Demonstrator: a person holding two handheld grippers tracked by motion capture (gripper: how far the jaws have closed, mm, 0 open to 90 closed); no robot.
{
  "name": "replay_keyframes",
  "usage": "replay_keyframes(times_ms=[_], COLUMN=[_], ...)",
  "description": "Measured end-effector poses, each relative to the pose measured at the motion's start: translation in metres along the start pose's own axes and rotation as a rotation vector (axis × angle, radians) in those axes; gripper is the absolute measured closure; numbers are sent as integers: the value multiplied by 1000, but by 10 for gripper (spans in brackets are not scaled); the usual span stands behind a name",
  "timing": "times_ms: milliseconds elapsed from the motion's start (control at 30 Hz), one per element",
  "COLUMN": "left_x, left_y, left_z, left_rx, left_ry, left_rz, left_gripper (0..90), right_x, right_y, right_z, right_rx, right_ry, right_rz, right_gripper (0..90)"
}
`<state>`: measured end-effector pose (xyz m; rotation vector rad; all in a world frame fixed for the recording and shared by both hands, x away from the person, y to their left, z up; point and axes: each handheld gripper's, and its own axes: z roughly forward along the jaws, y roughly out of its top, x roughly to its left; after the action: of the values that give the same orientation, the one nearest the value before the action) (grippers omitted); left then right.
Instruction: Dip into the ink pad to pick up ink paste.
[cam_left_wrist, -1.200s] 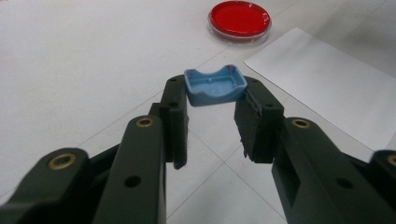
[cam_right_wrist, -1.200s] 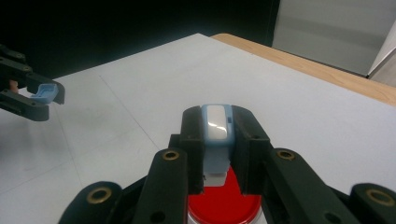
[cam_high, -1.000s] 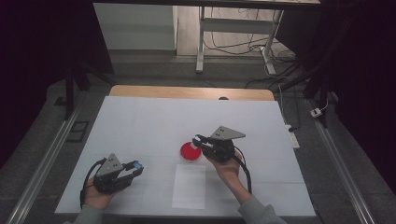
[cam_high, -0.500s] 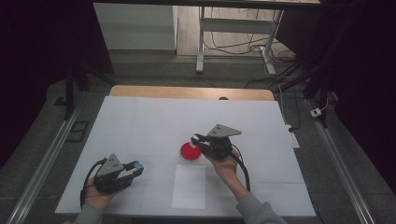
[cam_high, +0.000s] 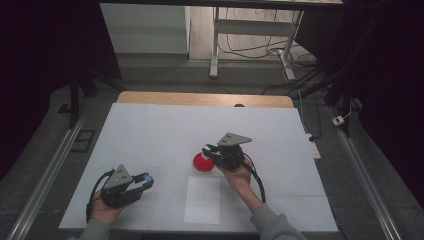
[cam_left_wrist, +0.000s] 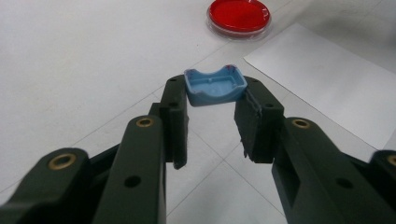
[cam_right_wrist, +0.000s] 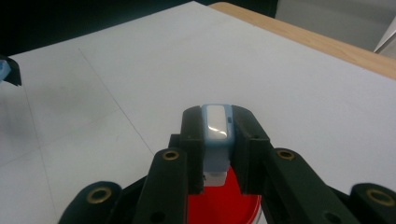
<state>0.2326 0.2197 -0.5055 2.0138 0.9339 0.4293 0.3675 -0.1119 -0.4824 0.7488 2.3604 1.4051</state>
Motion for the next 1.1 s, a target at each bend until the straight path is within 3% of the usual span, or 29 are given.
replay_keyframes(times_ms=[300, 1100], left_x=[1, 1], left_y=[-1, -1], left_z=[0, 0], left_rx=[1, 5], left_ry=[0, 0], left_rz=[-4, -4], left_gripper=[650, 650], right_x=[-1, -1], right_y=[-5, -12], right_z=[10, 20], right_rx=[59, 109], right_ry=[8, 7], right_rz=[-3, -12], right_gripper=[751, 751])
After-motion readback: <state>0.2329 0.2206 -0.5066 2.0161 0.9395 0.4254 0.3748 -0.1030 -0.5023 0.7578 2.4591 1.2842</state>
